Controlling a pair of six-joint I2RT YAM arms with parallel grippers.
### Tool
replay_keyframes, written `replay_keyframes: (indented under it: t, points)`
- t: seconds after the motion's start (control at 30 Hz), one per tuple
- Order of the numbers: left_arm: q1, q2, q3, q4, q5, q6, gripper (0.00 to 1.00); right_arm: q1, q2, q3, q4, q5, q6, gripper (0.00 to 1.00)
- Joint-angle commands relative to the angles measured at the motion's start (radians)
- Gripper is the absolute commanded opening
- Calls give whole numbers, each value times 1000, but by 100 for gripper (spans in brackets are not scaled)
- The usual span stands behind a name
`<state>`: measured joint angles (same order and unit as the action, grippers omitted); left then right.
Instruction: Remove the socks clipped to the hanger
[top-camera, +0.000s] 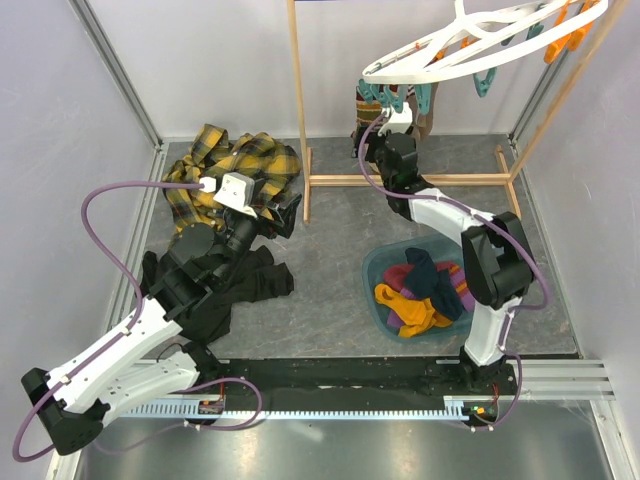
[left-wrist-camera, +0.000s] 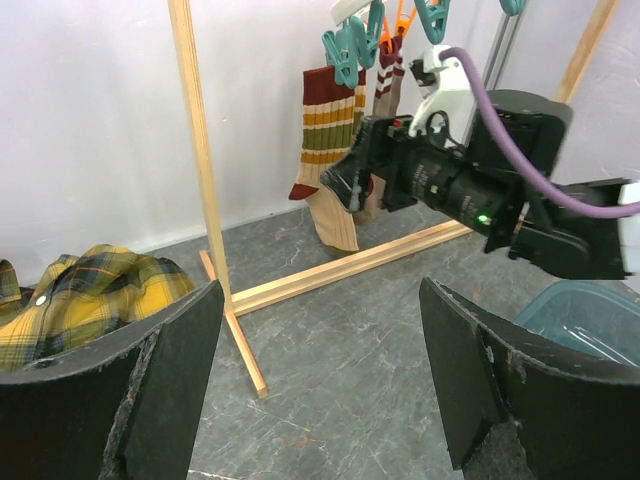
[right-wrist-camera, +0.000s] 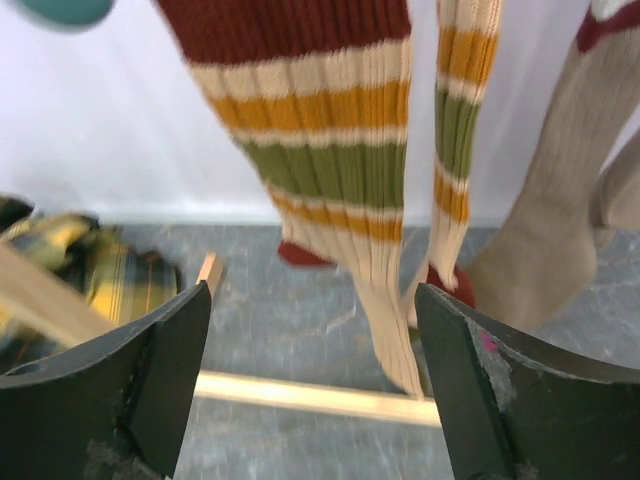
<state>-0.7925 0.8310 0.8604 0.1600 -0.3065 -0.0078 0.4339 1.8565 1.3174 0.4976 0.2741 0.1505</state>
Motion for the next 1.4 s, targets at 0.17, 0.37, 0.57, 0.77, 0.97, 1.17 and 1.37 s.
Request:
replay_keyframes:
  t: [0.17, 0.37, 0.57, 0.77, 0.97, 1.17, 1.37]
  points:
    - [-2, -13, -4, 53, -11, 32, 86, 14, 167, 121, 317, 172, -100, 92]
    - [-2, -9, -6, 55, -22, 40, 85, 51, 299, 233, 398, 299, -225, 91]
    - [-2, 5, -11, 58, -35, 49, 85, 58, 421, 371, 426, 372, -330, 62]
    - [-2, 5, -11, 56, -26, 46, 84, 58, 316, 196, 492, 271, -365, 0]
    - [-2, 10, -12, 61, -36, 49, 84, 58, 155, -12, 570, 53, -339, 0]
    - [-2, 23, -20, 69, -42, 54, 84, 63, -22, -162, 530, -133, -226, 0]
    - [-2, 22, -20, 69, -37, 45, 84, 75, -164, -237, 443, -256, -181, 0]
